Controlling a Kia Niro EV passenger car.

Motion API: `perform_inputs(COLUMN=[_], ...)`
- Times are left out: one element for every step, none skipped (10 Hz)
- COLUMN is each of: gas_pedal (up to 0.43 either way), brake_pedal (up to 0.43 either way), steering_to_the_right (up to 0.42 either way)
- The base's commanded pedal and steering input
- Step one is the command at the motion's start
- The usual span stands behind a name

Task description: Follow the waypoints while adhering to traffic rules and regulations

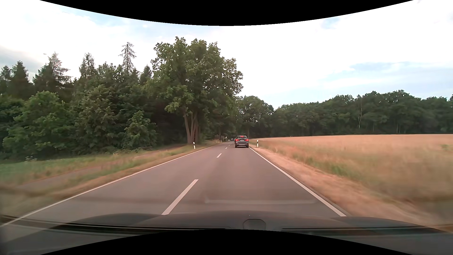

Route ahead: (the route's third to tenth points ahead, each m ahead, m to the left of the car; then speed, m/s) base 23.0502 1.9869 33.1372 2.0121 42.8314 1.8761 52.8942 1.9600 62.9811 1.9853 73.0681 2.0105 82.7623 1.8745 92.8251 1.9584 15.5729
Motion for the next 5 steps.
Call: perform_inputs(gas_pedal=[0.0, 0.0, 0.0, 0.0, 0.0], brake_pedal=[0.0, 0.0, 0.0, 0.0, 0.0], steering_to_the_right=[-0.003, -0.004, -0.004, -0.003, -0.003])
